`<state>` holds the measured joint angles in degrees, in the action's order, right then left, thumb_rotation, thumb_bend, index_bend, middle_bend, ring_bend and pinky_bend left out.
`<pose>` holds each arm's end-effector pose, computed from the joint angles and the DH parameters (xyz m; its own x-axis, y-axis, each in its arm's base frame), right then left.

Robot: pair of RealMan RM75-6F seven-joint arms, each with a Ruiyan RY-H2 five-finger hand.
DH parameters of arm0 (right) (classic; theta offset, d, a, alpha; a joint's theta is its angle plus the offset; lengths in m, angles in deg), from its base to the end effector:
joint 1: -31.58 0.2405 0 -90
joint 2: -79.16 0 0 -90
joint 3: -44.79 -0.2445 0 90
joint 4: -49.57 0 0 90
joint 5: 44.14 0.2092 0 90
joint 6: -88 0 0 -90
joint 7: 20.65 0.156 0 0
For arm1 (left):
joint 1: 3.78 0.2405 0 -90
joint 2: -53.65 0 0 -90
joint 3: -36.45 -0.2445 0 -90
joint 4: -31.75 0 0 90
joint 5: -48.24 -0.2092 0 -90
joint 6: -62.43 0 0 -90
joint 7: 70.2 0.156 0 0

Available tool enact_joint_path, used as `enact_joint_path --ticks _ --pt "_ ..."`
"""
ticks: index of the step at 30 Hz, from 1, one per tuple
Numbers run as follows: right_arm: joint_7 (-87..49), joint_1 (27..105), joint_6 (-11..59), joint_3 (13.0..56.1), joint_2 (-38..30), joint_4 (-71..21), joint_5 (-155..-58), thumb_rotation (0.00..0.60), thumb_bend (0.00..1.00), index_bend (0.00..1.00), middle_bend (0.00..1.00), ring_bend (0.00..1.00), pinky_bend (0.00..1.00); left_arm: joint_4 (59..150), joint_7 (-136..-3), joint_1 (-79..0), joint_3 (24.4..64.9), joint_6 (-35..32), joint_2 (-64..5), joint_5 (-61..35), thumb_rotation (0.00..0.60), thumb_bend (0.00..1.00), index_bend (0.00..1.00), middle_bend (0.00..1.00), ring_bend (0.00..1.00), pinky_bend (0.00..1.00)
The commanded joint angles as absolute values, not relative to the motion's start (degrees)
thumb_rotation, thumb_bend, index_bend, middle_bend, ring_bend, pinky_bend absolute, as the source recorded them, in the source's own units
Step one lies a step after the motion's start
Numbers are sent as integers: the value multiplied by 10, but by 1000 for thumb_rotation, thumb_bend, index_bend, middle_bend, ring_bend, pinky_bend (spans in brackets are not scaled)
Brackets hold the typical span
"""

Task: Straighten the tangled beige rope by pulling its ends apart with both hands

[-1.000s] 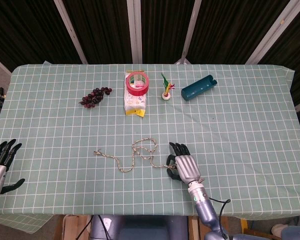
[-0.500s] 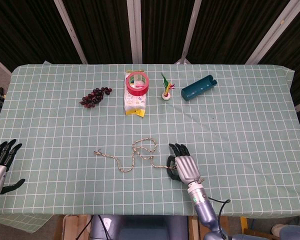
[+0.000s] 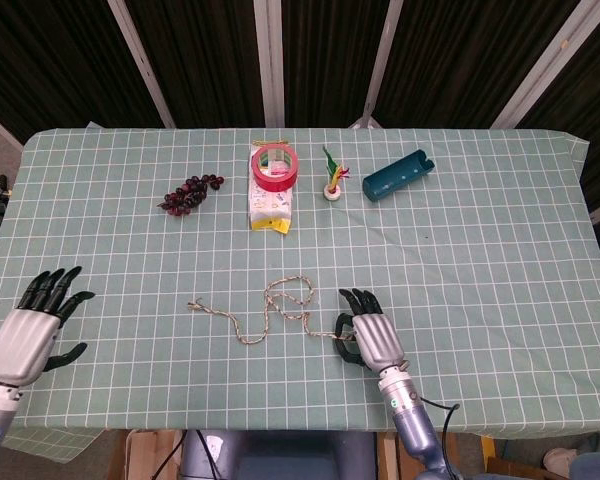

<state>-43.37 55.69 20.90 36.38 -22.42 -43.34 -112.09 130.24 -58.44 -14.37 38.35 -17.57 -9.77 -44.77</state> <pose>-0.1387 -0.2500 -0.0614 0.1338 -0.3200 0.9379 -0.9826 -0.1659 0.0835 -0.2476 0.2101 0.1274 0.5181 0.0316 0.8547 0.8337 -0.2422 -0.4963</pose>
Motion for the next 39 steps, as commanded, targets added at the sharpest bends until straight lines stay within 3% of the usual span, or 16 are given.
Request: enact_joint_path --ticks 1,8,14,24,39 --pt "-435 556 206 364 -220 -441 -1119 600 461 637 125 0 0 1347 -519 -192 411 -115 -119 -423 600 302 323 4 0 0" --pt "-436 554 200 362 -203 -460 -1115 600 463 637 125 0 0 1348 -404 -265 454 -24 -206 -323 600 356 407 23 0 0" --pt "-432 554 198 356 -182 -471 -1111 600 463 637 125 0 0 1316 -327 -306 464 8 -277 -259 600 372 447 39 0 0" --pt "-417 552 199 357 -161 -479 -1108 600 462 637 125 0 0 1249 -243 -350 466 13 -373 -195 600 391 478 57 0 0" --pt "-408 556 198 353 -149 -478 -1103 600 463 637 125 0 0 1224 -224 -381 467 7 -417 -131 600 427 503 71 0 0"
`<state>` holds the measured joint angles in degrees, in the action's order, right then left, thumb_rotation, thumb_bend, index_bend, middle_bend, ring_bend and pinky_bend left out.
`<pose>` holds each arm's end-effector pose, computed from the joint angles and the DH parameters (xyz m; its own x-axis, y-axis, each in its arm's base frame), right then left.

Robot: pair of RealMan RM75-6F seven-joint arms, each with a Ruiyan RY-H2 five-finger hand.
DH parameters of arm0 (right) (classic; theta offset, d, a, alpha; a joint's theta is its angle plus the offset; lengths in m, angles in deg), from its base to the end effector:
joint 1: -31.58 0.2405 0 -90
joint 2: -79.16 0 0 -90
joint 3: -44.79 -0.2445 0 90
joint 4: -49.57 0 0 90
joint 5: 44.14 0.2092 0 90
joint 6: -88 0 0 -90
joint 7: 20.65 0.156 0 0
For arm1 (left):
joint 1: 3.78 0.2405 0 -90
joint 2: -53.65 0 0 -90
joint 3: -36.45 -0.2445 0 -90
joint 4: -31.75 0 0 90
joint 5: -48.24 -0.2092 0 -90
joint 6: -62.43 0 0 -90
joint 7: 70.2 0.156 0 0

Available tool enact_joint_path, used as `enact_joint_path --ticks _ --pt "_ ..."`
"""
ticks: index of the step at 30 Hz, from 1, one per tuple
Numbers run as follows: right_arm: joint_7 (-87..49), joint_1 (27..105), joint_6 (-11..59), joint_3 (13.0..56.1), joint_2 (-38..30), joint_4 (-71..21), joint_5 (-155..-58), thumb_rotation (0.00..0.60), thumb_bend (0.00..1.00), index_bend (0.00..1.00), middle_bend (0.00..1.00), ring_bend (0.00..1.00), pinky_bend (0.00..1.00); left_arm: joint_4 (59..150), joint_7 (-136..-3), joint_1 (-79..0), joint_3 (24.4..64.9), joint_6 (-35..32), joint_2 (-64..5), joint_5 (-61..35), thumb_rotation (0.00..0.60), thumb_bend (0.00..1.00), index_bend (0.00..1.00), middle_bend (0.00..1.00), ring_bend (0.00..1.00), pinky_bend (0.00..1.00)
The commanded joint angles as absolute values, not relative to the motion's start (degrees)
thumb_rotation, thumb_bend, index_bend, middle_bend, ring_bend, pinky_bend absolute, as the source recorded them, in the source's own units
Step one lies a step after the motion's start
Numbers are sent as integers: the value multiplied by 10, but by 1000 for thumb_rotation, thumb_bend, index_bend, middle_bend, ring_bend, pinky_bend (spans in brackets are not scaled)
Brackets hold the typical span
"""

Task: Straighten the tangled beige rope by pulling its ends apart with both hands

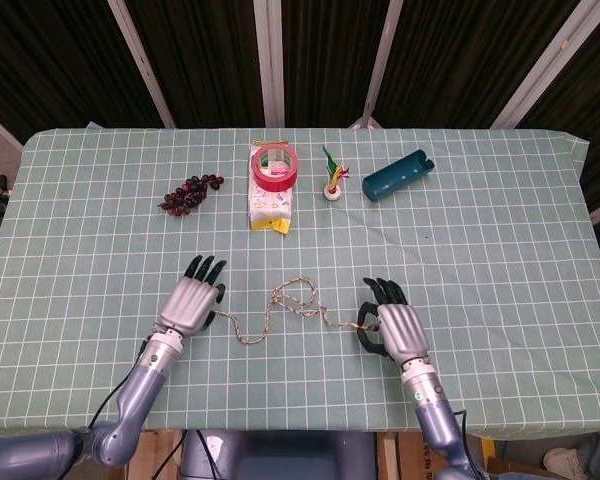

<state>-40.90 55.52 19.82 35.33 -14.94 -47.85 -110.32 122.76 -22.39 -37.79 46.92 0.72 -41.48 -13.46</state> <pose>-0.1570 -0.2617 -0.0250 0.1188 -0.2830 0.9517 -0.9888 -0.1209 0.0875 -0.1370 0.2982 -0.0432 0.6395 0.1861 0.7460 0.7515 -0.3561 -0.5554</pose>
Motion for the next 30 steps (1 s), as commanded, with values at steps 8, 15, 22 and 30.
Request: enact_joint_path --ticks 8,15,22,30 --pt "-404 558 199 353 -147 -475 -1099 600 463 637 125 0 0 1217 -230 -389 456 4 -426 -125 600 427 504 71 0 0" --pt "-401 558 199 354 -146 -472 -1098 600 464 637 125 0 0 1210 -233 -394 449 -2 -433 -121 600 451 522 84 0 0" --pt "-397 559 199 355 -144 -469 -1097 600 463 644 125 0 0 1200 -240 -398 445 -12 -442 -123 600 509 575 117 0 0" --pt "-398 558 196 358 -136 -471 -1099 600 463 645 125 0 0 1200 -248 -395 438 -25 -436 -131 600 514 605 134 0 0"
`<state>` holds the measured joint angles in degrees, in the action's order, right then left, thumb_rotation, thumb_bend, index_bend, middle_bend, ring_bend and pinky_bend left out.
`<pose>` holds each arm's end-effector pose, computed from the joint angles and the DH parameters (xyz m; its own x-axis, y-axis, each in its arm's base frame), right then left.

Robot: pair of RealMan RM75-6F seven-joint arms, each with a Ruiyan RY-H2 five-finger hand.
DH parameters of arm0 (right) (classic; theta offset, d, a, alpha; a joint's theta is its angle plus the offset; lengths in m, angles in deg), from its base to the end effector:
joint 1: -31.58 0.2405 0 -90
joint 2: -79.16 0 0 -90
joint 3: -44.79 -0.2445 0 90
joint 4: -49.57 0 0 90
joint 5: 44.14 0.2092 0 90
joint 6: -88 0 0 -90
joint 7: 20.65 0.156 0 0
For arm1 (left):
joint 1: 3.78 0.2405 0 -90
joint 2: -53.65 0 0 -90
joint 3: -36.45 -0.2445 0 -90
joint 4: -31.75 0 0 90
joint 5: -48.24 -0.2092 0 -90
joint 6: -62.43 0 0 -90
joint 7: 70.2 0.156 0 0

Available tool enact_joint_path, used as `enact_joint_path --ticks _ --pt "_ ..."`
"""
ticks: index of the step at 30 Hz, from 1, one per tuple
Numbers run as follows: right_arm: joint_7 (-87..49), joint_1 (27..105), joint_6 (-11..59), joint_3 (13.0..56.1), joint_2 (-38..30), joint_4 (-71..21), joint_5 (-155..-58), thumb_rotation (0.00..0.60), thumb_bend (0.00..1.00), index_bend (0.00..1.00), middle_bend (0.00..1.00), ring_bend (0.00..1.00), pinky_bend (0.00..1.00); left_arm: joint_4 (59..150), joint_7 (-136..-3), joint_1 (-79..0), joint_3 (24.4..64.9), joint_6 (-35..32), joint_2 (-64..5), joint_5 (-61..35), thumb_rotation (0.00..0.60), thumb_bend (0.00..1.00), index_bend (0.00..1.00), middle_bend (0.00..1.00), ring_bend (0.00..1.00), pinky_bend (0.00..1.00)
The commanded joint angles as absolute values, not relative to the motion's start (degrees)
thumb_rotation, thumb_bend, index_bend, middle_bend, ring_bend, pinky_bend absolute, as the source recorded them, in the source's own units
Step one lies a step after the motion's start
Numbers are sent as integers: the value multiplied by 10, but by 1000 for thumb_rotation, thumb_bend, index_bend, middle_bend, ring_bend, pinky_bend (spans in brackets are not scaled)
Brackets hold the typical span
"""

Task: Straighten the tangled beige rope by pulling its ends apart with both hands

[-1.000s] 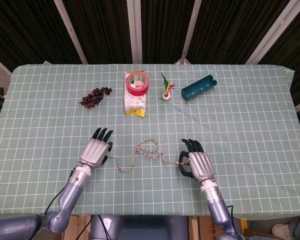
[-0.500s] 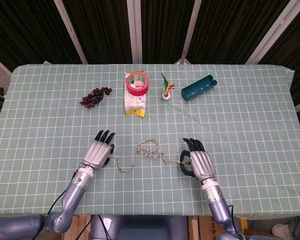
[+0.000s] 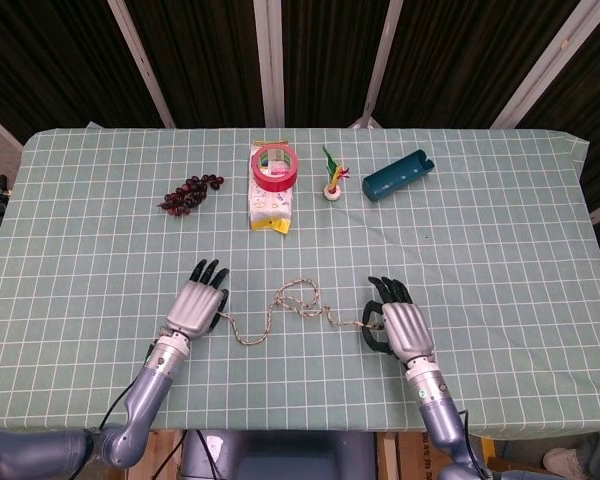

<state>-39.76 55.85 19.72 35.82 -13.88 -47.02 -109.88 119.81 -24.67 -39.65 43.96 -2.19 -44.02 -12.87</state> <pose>-0.1655 -0.2643 -0.0217 0.1294 -0.2807 0.9510 -0.9886 -0.1110 0.1018 -0.1383 0.2951 -0.0553 0.6334 0.1860 0.7511 0.7566 -0.3526 -0.5507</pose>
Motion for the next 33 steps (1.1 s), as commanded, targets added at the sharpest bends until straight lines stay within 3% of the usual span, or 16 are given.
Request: enact_joint_path --ticks 1,15,26,33 --pt "-398 557 194 358 -131 -472 -1100 600 463 645 125 0 0 1201 -250 -394 437 -28 -430 -133 600 514 605 133 0 0" --pt "-324 521 174 331 18 -467 -1103 600 466 648 125 0 0 1271 -409 -308 406 -90 -242 -197 600 513 605 131 0 0" --pt "-286 502 178 340 46 -427 -1098 600 466 650 125 0 0 1262 -473 -271 393 -108 -197 -215 600 513 605 131 0 0" --pt "-270 497 189 344 46 -396 -1091 600 467 650 125 0 0 1248 -479 -261 384 -104 -205 -222 600 513 605 132 0 0"
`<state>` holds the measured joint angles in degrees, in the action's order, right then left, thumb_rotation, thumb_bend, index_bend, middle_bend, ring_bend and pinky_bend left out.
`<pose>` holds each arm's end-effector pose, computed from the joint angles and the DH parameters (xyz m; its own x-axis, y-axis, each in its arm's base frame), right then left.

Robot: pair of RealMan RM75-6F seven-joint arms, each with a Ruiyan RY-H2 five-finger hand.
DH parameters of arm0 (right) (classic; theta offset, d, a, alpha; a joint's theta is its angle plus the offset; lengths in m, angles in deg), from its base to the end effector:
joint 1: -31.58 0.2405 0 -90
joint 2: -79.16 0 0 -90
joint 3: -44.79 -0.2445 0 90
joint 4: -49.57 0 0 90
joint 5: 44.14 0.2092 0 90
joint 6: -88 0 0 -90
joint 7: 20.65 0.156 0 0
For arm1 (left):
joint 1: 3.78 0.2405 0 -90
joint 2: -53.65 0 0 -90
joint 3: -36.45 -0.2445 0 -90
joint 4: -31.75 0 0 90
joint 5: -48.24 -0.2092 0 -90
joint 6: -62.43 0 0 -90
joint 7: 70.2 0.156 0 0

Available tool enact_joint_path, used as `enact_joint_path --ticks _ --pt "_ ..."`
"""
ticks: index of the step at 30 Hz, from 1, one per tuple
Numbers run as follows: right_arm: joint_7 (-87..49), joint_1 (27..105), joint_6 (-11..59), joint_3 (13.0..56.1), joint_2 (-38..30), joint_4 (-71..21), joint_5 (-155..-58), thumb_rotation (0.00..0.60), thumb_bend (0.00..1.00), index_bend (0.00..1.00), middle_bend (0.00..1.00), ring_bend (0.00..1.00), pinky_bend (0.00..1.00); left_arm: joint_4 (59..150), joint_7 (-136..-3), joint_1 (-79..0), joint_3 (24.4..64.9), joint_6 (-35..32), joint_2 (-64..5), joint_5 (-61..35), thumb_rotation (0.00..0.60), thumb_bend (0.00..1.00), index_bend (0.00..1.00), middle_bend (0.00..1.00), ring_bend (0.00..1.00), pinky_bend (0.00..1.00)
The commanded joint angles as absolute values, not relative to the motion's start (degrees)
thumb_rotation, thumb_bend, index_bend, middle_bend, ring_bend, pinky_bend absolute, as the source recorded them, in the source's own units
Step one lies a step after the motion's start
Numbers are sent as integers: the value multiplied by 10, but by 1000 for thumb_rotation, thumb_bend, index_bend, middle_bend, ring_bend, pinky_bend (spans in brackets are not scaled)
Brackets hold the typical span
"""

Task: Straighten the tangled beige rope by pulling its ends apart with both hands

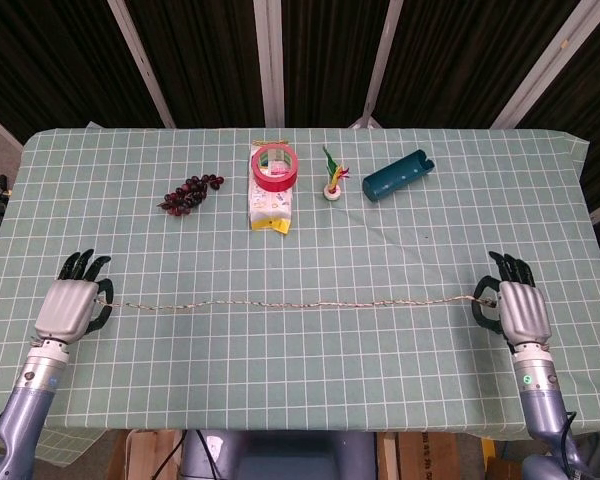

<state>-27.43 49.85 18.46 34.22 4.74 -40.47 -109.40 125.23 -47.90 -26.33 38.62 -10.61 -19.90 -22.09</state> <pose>-0.2833 -0.2819 0.0962 0.2738 -0.1074 0.9558 -0.9538 0.0978 0.2842 -0.2555 0.2687 0.0781 0.5601 0.1437 0.8158 0.8284 -0.1072 -0.5499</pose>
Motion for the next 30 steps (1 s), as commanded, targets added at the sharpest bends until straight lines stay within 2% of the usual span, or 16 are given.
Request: enact_joint_path --ticks 1,11,16,18,19,21,23,24,30 --pt "-269 497 191 345 45 -393 -1091 600 466 650 125 0 0 1246 -478 -261 383 -103 -208 -223 600 513 605 132 0 0" --pt "-271 499 212 349 29 -345 -1075 600 466 647 125 0 0 1212 -452 -258 376 -85 -252 -215 600 511 605 126 0 0" --pt "-282 501 225 354 27 -336 -1068 600 467 586 124 0 0 1209 -438 -257 377 -78 -257 -204 600 493 580 109 0 0" --pt "-289 503 232 356 27 -335 -1064 600 467 521 106 0 0 1209 -434 -257 377 -76 -256 -201 600 465 559 94 0 0" --pt "-295 503 235 357 27 -335 -1061 600 467 455 78 0 0 1210 -431 -257 378 -75 -255 -199 600 436 547 78 0 0" --pt "-303 505 241 359 28 -337 -1055 600 467 242 16 0 0 1213 -426 -256 378 -74 -252 -196 600 377 516 41 0 0" --pt "-316 506 247 360 31 -342 -1044 600 468 65 0 0 0 1217 -422 -255 379 -76 -249 -195 600 330 459 9 0 0" --pt "-321 507 249 360 32 -344 -1040 600 466 12 0 0 0 1218 -421 -255 379 -77 -247 -195 600 306 422 2 0 0" --pt "-347 501 235 355 49 -372 -1015 600 439 0 0 0 0 1250 -440 -242 380 -85 -217 -195 600 225 301 0 0 0"
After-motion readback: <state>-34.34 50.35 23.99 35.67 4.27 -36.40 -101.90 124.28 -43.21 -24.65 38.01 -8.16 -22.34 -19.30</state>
